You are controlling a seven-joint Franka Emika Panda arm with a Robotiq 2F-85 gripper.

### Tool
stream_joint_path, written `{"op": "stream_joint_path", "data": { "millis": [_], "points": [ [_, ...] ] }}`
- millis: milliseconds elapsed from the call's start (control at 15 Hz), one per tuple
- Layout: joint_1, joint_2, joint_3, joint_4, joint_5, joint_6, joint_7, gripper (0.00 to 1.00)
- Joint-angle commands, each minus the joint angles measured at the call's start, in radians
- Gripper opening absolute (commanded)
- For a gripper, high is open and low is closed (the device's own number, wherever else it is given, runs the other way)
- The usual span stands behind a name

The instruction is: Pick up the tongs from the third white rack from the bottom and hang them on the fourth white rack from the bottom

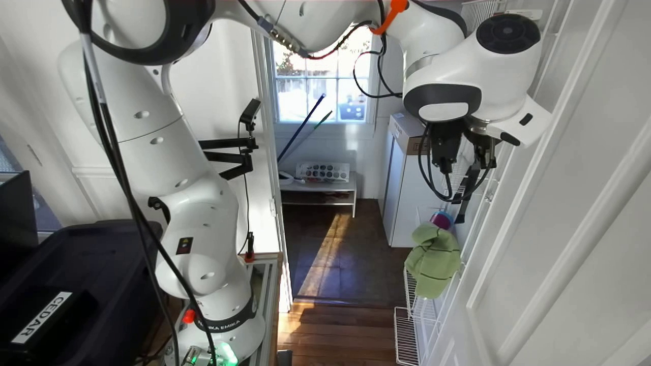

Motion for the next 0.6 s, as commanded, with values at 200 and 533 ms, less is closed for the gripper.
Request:
{"op": "stream_joint_path", "data": {
  "millis": [200, 533],
  "points": [
    [-0.024, -0.061, -0.013, 0.049, -0.033, -0.119, -0.007, 0.01],
    [-0.031, -0.052, -0.02, 0.045, -0.033, -0.129, -0.027, 0.04]
  ]
}}
